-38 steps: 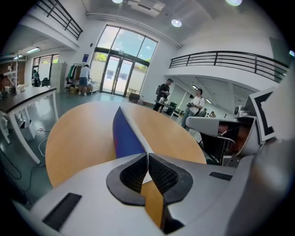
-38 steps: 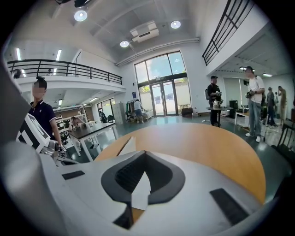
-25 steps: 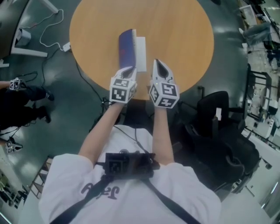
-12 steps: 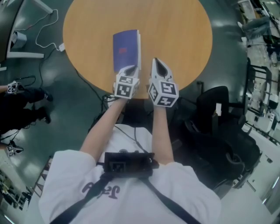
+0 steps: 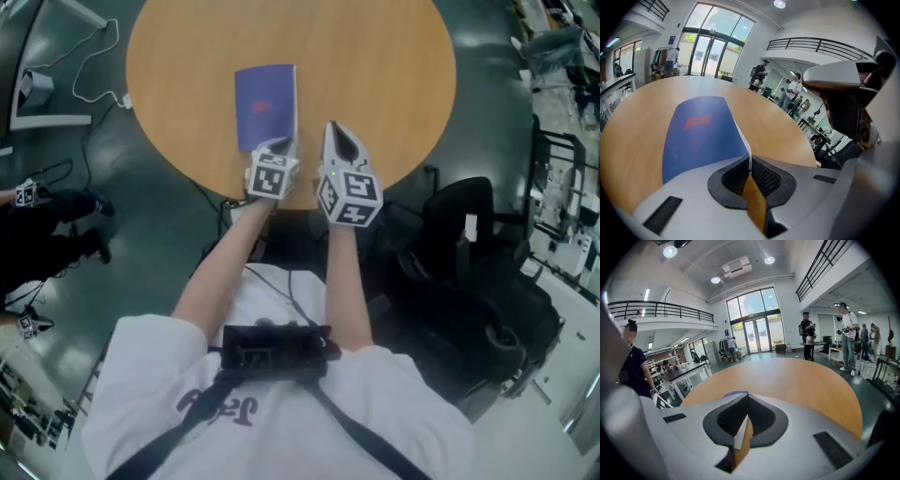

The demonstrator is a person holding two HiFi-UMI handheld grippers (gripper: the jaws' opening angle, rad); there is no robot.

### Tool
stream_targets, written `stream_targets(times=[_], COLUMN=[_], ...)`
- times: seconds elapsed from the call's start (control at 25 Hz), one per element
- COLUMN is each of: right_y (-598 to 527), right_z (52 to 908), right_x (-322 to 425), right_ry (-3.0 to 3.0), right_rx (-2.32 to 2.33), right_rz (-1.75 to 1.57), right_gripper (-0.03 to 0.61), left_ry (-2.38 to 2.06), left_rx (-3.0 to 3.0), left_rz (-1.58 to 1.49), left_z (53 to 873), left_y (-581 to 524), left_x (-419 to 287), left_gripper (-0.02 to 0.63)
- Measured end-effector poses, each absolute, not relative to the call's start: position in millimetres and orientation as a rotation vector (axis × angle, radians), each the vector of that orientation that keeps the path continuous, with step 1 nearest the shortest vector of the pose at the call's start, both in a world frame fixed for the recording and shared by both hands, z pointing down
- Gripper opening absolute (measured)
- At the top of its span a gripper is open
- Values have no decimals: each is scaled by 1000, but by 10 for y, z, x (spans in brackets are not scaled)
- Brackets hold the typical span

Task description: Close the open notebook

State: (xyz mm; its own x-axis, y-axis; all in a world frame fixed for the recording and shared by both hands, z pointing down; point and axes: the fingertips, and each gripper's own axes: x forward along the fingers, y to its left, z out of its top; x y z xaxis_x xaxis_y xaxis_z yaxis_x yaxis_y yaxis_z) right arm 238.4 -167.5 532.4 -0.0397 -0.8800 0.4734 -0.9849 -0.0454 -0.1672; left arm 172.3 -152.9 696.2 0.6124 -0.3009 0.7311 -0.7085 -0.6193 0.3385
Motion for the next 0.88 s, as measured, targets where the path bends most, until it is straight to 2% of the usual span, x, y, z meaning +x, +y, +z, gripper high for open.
stream_targets(times=[0.56, 0.88], right_y=[-1697, -1665], right_z=[5210, 5063], right_x=[2560, 2473], right_ry=[-1987, -1991], right_rx=[2097, 2145], right_rz=[673, 616], right_gripper=[11, 11], left_ry=[-732, -636], left_rx=[2222, 2227], left_rz=[953, 827], left_z=[7094, 6951], left_y=[-1440, -1390], left_x=[1767, 1800], left_gripper=[29, 31])
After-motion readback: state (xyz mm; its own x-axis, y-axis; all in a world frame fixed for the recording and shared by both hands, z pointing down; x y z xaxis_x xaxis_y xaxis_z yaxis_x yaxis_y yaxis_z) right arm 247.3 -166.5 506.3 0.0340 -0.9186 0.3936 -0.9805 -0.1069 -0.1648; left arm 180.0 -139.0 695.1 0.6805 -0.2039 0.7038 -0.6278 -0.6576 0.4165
